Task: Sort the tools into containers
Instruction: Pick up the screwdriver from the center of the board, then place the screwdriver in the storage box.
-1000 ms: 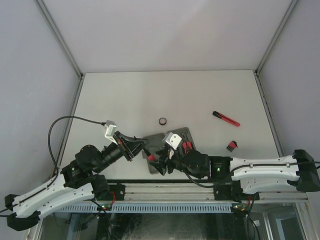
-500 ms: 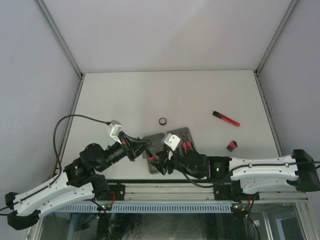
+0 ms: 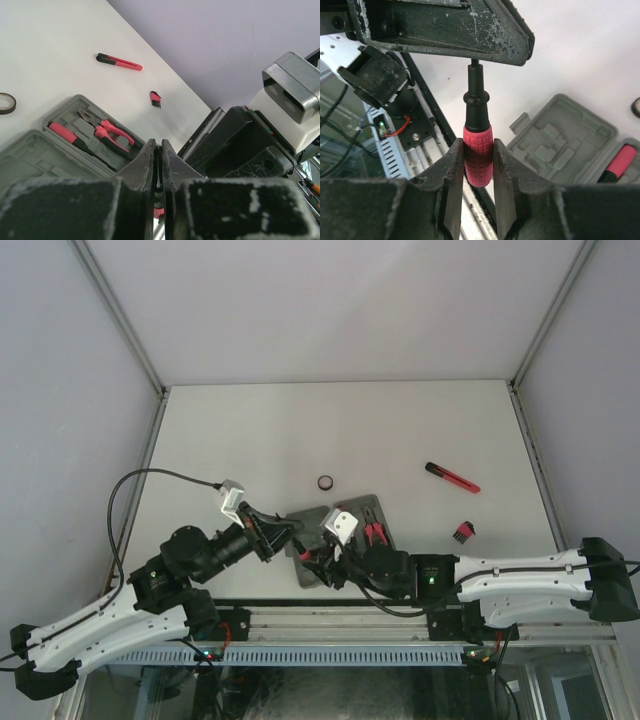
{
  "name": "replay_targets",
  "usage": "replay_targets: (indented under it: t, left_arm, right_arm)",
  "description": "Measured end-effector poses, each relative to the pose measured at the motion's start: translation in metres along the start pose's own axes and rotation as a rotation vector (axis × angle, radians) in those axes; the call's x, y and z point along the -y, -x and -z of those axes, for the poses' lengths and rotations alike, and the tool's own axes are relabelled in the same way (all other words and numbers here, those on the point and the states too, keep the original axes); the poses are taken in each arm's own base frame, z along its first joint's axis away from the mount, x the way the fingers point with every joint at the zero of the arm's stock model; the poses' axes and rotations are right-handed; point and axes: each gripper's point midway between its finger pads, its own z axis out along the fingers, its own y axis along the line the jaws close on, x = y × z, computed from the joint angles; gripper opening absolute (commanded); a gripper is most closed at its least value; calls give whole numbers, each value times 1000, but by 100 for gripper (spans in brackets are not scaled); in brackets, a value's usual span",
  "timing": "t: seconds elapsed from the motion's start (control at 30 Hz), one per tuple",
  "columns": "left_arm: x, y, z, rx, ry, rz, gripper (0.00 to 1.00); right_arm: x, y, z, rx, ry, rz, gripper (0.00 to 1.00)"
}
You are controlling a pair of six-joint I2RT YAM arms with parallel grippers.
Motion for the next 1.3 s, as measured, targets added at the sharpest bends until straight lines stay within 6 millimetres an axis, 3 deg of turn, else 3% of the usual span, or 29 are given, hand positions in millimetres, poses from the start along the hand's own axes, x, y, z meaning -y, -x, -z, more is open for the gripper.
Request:
replay_targets:
  t: [0.13, 0.27, 0.5, 0.67, 0.8, 1.1, 1.3]
  left_arm:
    - [0, 0, 0, 0, 0, -2, 47]
    - [-1, 0, 1, 1, 3, 1, 58]
    - [-15, -5, 5, -15, 69, -7, 63]
    - [-44, -12, 8, -40, 194, -12, 64]
    - [-73, -19, 9, -71, 313, 4, 64]
    - [-113, -43, 8, -183, 467, 48, 63]
    - [-128, -62, 10, -245, 528, 68, 62]
  right_arm:
    - [7, -1, 1, 0, -43, -9, 6]
    - [17, -4, 3, -8, -100, -19, 6]
    - [40, -10, 7, -32, -195, -80, 1]
    - [80, -10, 17, -42, -317, -225, 0]
    - [100, -11, 27, -46, -375, -305, 0]
    - [142, -59, 46, -226, -466, -407, 4]
    - [149, -82, 53, -326, -458, -481, 4]
